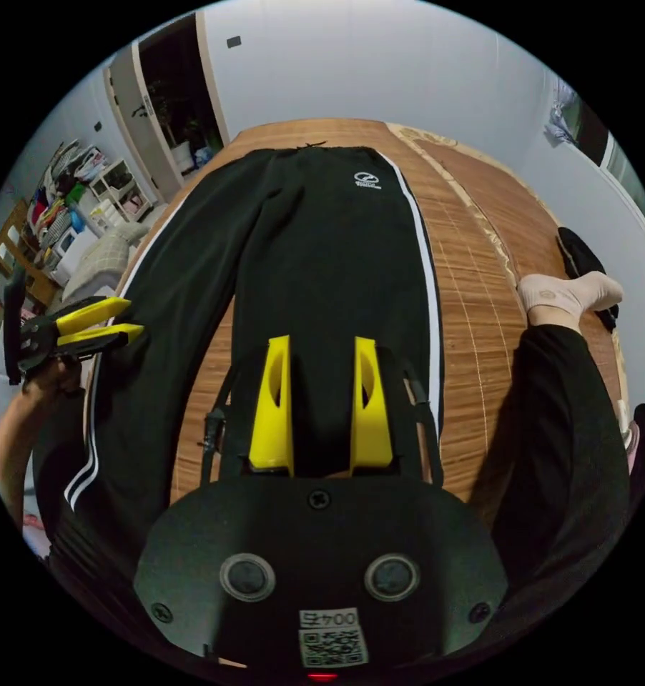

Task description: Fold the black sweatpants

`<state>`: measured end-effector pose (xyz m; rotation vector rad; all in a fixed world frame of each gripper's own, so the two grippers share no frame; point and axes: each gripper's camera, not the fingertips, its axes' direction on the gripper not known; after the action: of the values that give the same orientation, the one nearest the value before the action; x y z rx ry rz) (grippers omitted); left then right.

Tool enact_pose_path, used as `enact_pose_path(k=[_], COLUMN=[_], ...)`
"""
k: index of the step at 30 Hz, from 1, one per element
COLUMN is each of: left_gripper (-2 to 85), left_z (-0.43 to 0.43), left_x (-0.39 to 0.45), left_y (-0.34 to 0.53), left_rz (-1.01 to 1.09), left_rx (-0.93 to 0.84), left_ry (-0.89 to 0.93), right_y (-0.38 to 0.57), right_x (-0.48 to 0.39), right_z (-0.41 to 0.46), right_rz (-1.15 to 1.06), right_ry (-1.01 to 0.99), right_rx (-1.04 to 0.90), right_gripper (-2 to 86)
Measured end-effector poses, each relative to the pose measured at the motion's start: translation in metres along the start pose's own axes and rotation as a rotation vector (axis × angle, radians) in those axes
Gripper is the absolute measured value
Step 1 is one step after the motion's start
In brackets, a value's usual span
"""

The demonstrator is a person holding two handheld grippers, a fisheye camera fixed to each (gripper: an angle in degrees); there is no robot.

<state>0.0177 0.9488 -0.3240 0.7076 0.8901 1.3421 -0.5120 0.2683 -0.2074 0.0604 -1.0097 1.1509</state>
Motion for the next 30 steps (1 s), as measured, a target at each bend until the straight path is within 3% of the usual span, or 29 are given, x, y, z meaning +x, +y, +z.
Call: enact_pose_path(k=[3, 10, 17, 19, 23, 27, 30], left_gripper=[14.0, 14.9, 21.1, 21.2, 19.8, 18.4, 18.0], left_z=[0.013, 0.009, -0.005, -0.013, -0.04, -0.047, -0.043], left_x=[-0.006, -0.011, -0.004, -0.01, -0.042, -0.063, -0.074], left_y=[-0.002, 0.011, 0.02, 0.018, 0.012, -0.015, -0.045], left_rz=[-0.023, -0.036, 0.081, 0.083, -0.025, -0.086, -0.146], left_rx=[-0.026, -0.087, -0.323, -0.314, -0.12, 0.039, 0.157], left_ry=[0.029, 0.059, 0.231, 0.242, 0.235, 0.165, 0.117], right_y=[-0.004, 0.004, 0.023, 0.021, 0.01, -0.007, -0.031], right_x=[0.005, 0.016, 0.026, 0.038, 0.071, 0.092, 0.096], right_z=[0.031, 0.026, 0.012, -0.005, -0.052, -0.085, -0.088], right_rz=[-0.013, -0.018, -0.016, 0.025, 0.111, 0.107, 0.048], right_ry=[-0.013, 0.014, -0.133, -0.208, -0.367, -0.377, -0.307], right_rx=[-0.15, -0.28, -0.532, -0.448, -0.156, 0.144, 0.238], right_gripper=[17.0, 18.2, 22.3, 21.2, 18.9, 16.7, 16.9])
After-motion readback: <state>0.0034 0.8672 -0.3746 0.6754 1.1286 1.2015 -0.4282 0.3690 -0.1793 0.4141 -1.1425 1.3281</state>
